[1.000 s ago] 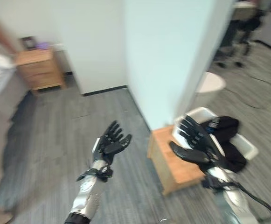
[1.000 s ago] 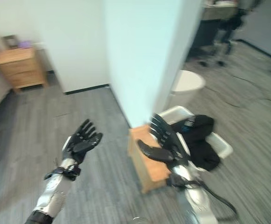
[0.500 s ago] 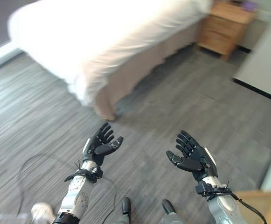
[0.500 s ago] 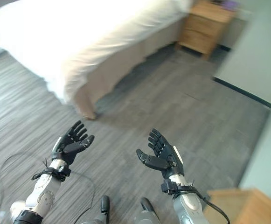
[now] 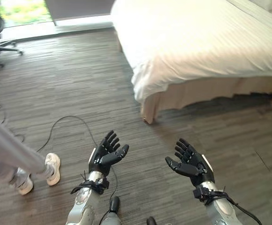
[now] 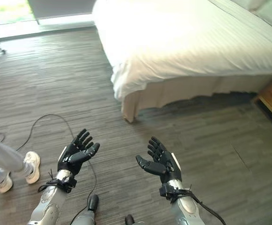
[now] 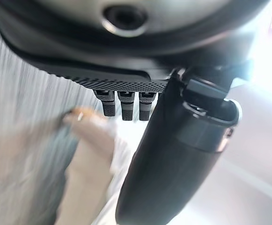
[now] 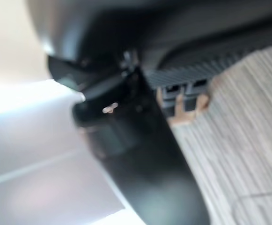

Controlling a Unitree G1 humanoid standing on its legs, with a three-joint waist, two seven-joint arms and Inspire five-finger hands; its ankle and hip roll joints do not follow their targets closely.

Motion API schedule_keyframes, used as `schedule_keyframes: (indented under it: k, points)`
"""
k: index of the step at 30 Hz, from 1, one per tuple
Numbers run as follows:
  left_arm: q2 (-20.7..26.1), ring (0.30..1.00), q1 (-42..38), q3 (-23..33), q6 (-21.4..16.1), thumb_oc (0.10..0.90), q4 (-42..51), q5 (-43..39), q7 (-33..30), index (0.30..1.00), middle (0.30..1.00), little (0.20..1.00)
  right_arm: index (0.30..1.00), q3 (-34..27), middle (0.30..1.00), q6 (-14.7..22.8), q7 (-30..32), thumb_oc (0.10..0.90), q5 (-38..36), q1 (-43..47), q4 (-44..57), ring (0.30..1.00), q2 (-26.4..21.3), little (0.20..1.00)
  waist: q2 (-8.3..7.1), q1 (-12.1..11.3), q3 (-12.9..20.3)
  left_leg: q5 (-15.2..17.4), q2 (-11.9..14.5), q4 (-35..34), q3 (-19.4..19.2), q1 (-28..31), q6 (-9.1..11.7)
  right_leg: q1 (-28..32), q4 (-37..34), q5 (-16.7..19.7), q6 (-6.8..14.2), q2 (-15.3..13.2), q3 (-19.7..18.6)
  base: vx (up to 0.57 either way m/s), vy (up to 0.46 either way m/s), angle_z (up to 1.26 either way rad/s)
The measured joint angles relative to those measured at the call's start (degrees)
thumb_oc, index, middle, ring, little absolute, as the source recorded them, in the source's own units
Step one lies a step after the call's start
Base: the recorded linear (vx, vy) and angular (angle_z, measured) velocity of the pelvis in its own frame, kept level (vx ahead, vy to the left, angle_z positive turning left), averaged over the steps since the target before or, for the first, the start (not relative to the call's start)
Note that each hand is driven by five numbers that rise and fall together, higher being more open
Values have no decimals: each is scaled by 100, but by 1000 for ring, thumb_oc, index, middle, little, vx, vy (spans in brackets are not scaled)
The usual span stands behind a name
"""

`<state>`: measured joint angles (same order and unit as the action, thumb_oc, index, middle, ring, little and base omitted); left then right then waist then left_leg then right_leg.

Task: Pick up bed clothes into laundry basket.

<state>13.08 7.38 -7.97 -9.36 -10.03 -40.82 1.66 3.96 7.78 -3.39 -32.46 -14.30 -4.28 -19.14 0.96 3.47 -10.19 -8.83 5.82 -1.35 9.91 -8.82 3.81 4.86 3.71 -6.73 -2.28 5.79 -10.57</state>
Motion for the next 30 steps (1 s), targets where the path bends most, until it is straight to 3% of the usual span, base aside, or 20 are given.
schedule_keyframes:
  k: [1,2,3,5,6,8,10,11,12,13,14,17,21,30]
  points:
    - [41,900,68,153,1,800,-17,-3,-23,900,900,900,900,-48,900,5,15,800,-2,71,21,900,29,900,-60,-38,-10,344,8,25,-170,-16,-25,-42,74,-13,-27,-26,27,18,89,37]
    - [157,900,74,217,5,800,-77,37,-56,900,900,900,900,-236,900,16,9,800,6,64,35,900,161,900,-251,61,-2,397,-160,286,-332,-84,-149,-37,-50,37,-64,-309,189,34,120,19]
    - [228,900,76,218,13,800,-67,66,-104,900,900,900,900,-427,900,77,122,800,11,41,79,900,236,900,-310,88,40,459,-344,542,-348,-105,-157,-73,-103,89,-5,-463,196,48,122,19]
    - [219,900,70,224,5,800,-29,311,-161,900,900,900,900,-740,900,143,307,800,43,74,46,900,194,900,-113,224,103,489,-391,564,-417,109,-196,-88,-152,127,111,-476,227,83,136,20]
    - [220,900,43,216,6,800,-15,532,-233,900,900,900,900,-900,900,157,456,800,37,109,-57,900,255,900,-8,360,165,555,-349,228,-489,328,-165,-70,-154,105,162,-442,254,71,95,17]
    - [224,900,-31,223,3,800,-8,732,-337,900,900,900,900,-1012,900,170,674,800,-36,157,-224,900,440,900,-18,347,164,352,-322,-194,-570,690,-167,-23,-43,94,292,-470,68,35,54,-11]
    - [245,900,-89,235,3,800,-6,808,-403,900,900,900,900,-821,900,175,689,800,-36,132,-223,900,436,900,47,369,161,301,-273,-366,-617,918,-276,-331,638,-182,667,-406,-234,43,71,-20]
    - [243,900,-113,234,4,800,-11,851,-408,900,900,900,900,-748,900,175,664,800,-35,102,-211,900,437,900,50,382,207,303,-285,-367,-610,885,-275,-330,447,-216,706,-416,-376,44,58,-7]
    - [254,900,-152,246,-19,800,6,897,-406,900,900,900,900,-642,900,173,633,800,-20,95,-199,900,439,900,-22,360,264,304,-365,-368,-625,837,-273,-295,-164,-21,740,-540,-545,50,49,7]
    - [232,900,-188,253,-25,800,-7,906,-415,900,900,900,900,-585,900,165,608,800,33,109,-203,900,441,900,-68,353,273,302,-431,-368,-621,823,-271,-172,-449,375,605,-649,-524,48,46,1]
    - [231,900,-162,231,-24,800,-3,951,-421,900,900,900,900,-564,900,164,609,800,68,127,-207,900,451,900,-67,337,273,305,-439,-370,-642,839,-271,-90,-612,481,600,-681,-541,50,35,6]
    - [236,900,-103,215,-23,800,-40,1060,-482,900,900,900,900,-536,900,227,599,800,66,186,-337,900,452,900,-76,329,276,306,-439,-371,-654,895,-268,-13,-643,498,606,-676,-533,25,10,1]
    - [229,900,-138,141,80,800,-450,1296,-478,900,900,900,900,-494,900,218,754,800,56,714,-1731,900,407,900,-111,337,297,321,-424,-393,-711,959,-248,40,-660,525,590,-669,-556,12,0,-4]
    - [73,900,266,239,118,800,-558,1168,-481,900,900,900,900,-463,900,96,745,800,-33,293,-1613,900,430,900,-160,359,318,331,-401,-402,-819,959,-244,78,-880,703,595,-690,-704,36,-4,-9]
